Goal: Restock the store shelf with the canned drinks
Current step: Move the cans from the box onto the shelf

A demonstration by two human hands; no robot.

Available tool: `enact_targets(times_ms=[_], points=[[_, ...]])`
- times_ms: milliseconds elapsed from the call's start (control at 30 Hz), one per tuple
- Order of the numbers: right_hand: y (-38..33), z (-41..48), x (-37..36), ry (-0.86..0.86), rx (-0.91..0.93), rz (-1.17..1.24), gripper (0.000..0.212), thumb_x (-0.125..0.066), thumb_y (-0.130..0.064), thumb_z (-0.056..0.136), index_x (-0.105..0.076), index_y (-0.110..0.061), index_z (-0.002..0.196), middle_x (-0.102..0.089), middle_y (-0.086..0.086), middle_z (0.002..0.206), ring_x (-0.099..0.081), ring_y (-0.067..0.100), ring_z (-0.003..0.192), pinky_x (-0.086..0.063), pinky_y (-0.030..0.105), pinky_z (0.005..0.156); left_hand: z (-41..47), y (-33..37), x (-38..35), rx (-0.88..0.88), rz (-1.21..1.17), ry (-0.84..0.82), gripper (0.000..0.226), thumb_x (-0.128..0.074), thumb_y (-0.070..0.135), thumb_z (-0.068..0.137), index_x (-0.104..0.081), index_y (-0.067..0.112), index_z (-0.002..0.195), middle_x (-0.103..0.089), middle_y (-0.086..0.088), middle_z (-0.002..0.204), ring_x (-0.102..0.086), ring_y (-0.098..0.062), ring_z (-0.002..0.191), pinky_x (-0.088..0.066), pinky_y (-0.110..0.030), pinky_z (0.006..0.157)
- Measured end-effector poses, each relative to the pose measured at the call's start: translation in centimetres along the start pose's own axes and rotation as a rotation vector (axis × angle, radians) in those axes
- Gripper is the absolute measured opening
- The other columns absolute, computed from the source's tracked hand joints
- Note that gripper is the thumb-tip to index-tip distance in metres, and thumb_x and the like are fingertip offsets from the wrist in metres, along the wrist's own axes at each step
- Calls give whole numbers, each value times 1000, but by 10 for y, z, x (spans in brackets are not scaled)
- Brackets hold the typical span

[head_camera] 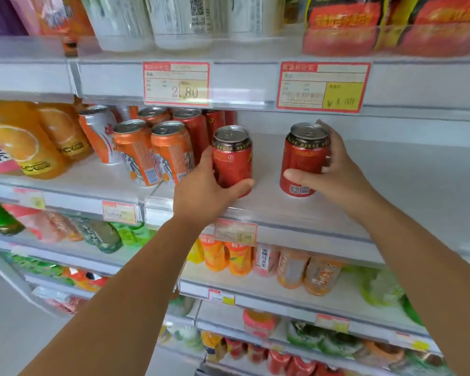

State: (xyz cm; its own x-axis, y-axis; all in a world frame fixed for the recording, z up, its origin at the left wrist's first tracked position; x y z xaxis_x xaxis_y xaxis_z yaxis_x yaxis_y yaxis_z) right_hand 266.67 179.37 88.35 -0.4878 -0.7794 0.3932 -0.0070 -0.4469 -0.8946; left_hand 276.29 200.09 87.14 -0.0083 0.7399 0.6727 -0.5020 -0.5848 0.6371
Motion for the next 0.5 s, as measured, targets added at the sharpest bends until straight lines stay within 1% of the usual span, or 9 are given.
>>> enact_targets(times_ms=[33, 100, 167, 233, 300, 333, 400, 467, 500], points=[[0, 2, -1, 46, 9, -43, 100, -86, -37, 64, -24, -49, 142, -41, -8, 137, -49, 13, 119, -43, 37, 101, -2, -1, -2, 11, 74, 20, 85, -71, 66, 71, -37, 29, 140, -66, 7, 120, -64, -22, 106, -39, -25, 80], [-2, 7, 0, 76, 27, -85, 97, -86, -33, 65, -27, -45, 142, -39, -6, 133, -49, 13, 116, -43, 34, 97, -3, 0, -3, 25, 98, 67, 80, -69, 66, 73, -38, 29, 137, -67, 6, 117, -64, -24, 104, -36, -26, 77], [-1, 16, 2, -3, 14, -66, 98, -85, -24, 69, -26, -41, 145, -49, -5, 134, -53, 11, 114, -44, 32, 95, -1, -1, -3, 36, 90, 99, 77, -68, 64, 75, -38, 29, 136, -66, 6, 116, -65, -25, 103, -35, -26, 77], [2, 25, 6, -112, -40, 34, 102, -83, -14, 71, -21, -34, 149, -59, -2, 131, -57, 12, 115, -43, 40, 102, 2, -3, -4, 51, 85, 118, 77, -68, 61, 76, -36, 28, 137, -66, 5, 116, -64, -26, 103, -35, -26, 77], [3, 29, 7, -162, -77, 77, 101, -82, -12, 71, -19, -29, 149, -60, -1, 131, -56, 12, 119, -41, 41, 104, 3, -4, -6, 57, 85, 118, 74, -67, 59, 78, -35, 27, 137, -65, 4, 114, -64, -27, 103, -35, -27, 78], [2, 31, 4, -161, -75, 55, 99, -83, -16, 71, -20, -29, 146, -58, -3, 131, -55, 11, 118, -42, 38, 100, 4, -5, -7, 60, 86, 116, 73, -66, 59, 79, -35, 27, 136, -64, 5, 111, -64, -28, 102, -35, -28, 77], [0, 32, -4, -107, -51, -7, 90, -85, -25, 68, -24, -30, 134, -55, -11, 116, -55, 3, 103, -42, 29, 88, 6, -6, -7, 77, 85, 116, 71, -66, 59, 79, -35, 26, 133, -61, 8, 101, -64, -28, 99, -35, -28, 76], [0, 35, -11, -28, -9, -22, 81, -86, -27, 68, -28, -27, 124, -51, -19, 101, -54, -5, 88, -43, 21, 79, 7, -6, -6, 93, 84, 119, 70, -66, 58, 78, -35, 26, 132, -60, 8, 100, -64, -28, 99, -34, -29, 76], [-1, 39, -13, -7, 10, -25, 78, -86, -26, 68, -31, -26, 122, -52, -18, 100, -54, -4, 86, -43, 18, 75, 6, -6, -6, 98, 80, 121, 69, -67, 58, 78, -35, 25, 130, -62, 6, 102, -63, -29, 100, -33, -29, 75]])
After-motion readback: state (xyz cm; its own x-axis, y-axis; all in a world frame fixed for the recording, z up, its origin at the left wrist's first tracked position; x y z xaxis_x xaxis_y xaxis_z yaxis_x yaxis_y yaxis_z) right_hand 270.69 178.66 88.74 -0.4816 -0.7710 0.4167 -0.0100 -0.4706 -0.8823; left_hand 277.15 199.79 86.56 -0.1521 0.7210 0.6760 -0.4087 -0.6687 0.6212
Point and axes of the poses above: each hand's wrist, its own z-axis towards the middle knuckle, its own x-axis out of the back of the hand, y = z × x, the point moved 3 cm from there along z, towards the middle knuckle
